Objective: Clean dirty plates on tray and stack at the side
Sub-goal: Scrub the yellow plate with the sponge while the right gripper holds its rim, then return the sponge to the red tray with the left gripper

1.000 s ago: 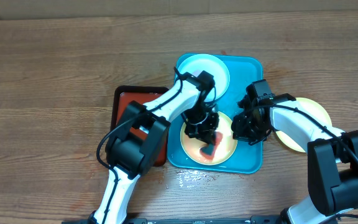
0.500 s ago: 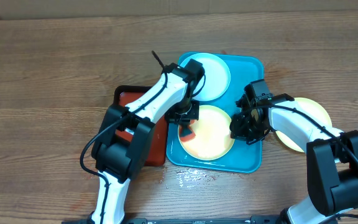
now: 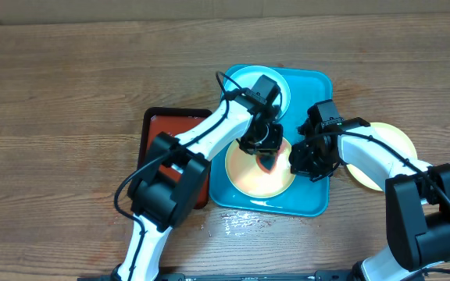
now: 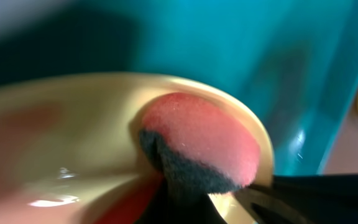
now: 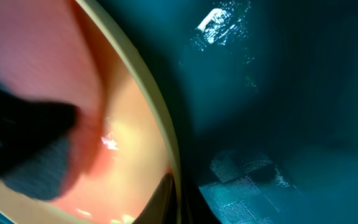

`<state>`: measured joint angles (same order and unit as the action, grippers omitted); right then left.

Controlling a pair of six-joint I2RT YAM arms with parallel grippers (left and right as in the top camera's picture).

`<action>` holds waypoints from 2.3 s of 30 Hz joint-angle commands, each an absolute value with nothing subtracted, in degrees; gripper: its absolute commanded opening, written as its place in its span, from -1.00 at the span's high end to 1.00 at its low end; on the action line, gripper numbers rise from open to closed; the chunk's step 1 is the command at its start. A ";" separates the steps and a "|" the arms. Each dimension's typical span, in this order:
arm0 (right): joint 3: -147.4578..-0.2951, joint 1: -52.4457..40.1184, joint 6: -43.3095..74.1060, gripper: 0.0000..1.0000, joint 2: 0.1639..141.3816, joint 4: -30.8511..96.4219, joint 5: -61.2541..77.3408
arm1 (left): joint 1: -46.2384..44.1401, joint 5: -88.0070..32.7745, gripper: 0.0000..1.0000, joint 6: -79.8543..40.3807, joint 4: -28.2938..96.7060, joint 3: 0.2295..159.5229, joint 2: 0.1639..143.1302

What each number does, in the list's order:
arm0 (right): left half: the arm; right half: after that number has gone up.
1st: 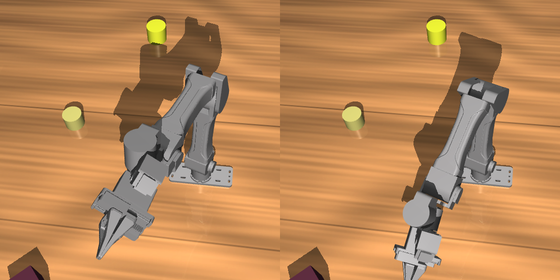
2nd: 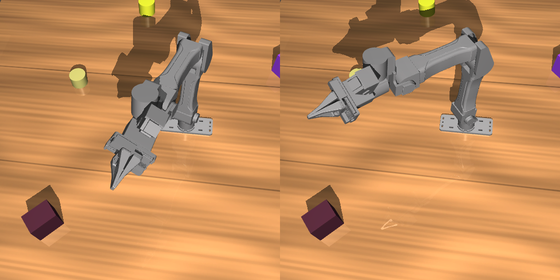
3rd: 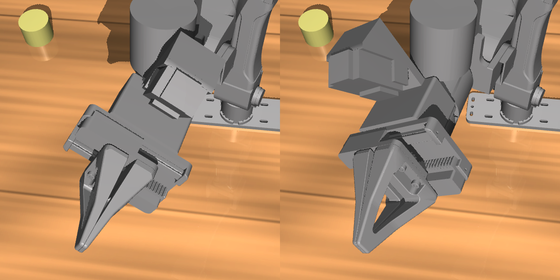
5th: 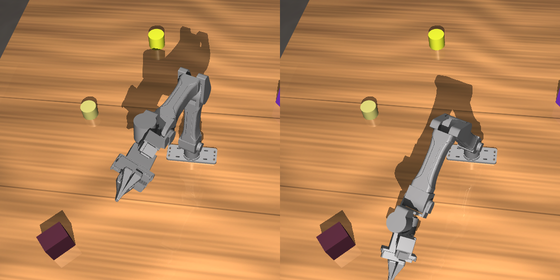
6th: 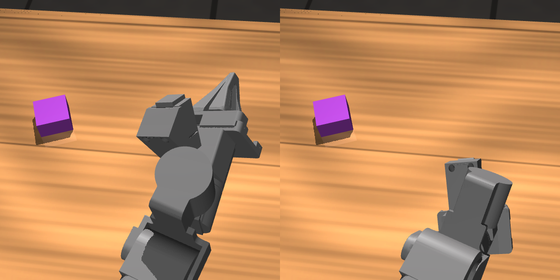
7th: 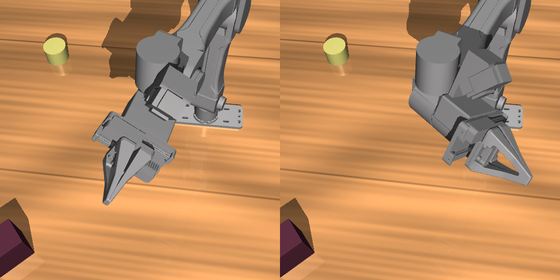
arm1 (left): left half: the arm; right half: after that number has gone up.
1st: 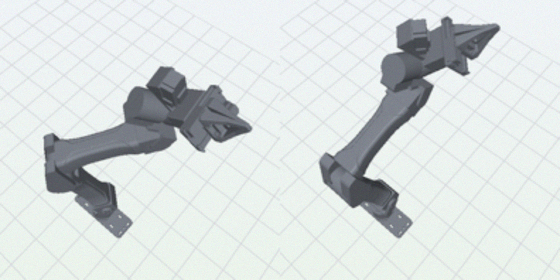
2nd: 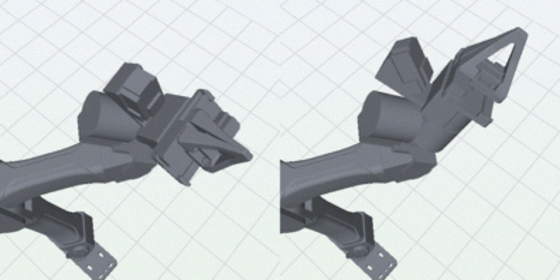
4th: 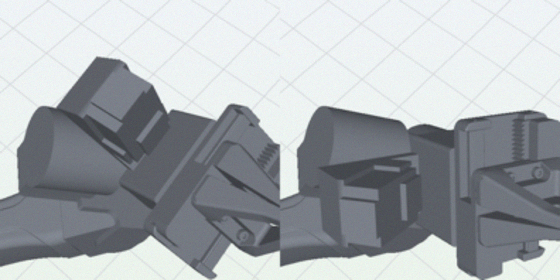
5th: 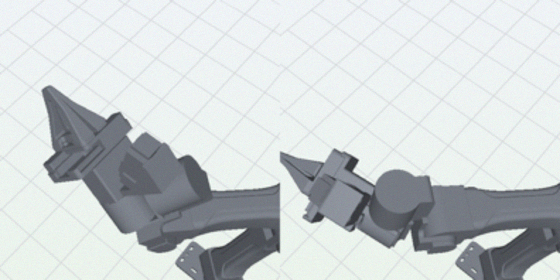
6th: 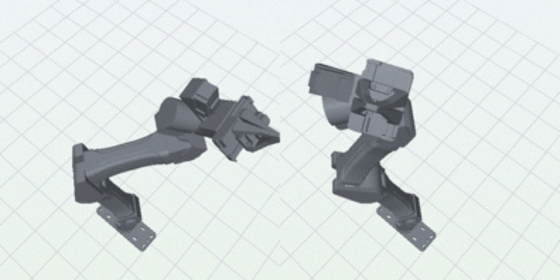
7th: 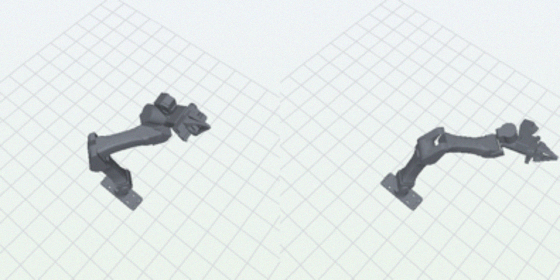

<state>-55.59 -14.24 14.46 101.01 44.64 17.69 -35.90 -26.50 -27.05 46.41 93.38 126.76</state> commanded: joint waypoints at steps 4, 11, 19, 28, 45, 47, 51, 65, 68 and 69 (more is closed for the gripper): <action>-55.22 -13.85 13.28 0.92 101.89 45.12 13.06 | -36.07 -42.81 0.92 -26.13 47.55 93.62 132.03; -55.22 -13.85 13.28 0.92 101.89 45.06 12.93 | -36.03 -43.09 0.91 -21.85 55.31 93.65 132.07; -55.22 -13.85 13.30 0.92 101.89 45.10 12.95 | -35.92 -30.04 0.91 -20.18 64.64 93.65 130.65; -55.22 -13.85 13.30 0.92 101.89 45.52 12.95 | -32.97 -0.73 0.91 -36.16 69.67 93.65 125.54; -55.22 -13.85 13.32 0.92 101.89 45.91 12.95 | -26.68 8.01 0.91 -32.12 74.50 93.65 101.27; -55.22 -13.85 13.30 0.92 101.89 45.74 12.95 | -23.40 15.16 0.92 -32.10 77.01 93.30 101.19; -55.22 -13.85 13.32 0.92 101.89 45.67 12.95 | -18.37 13.91 0.91 -30.72 73.36 87.66 101.91; -55.27 -13.85 13.34 0.92 101.58 45.43 12.97 | -13.89 -1.61 0.47 -23.94 55.70 72.42 103.33; -57.89 -13.87 13.34 0.92 99.18 48.84 12.45 | -12.19 -3.27 0.24 -25.34 60.53 76.49 101.38; -59.09 -13.93 13.39 0.92 98.13 50.13 11.60 | -11.44 -4.10 0.16 -25.32 61.80 77.80 100.75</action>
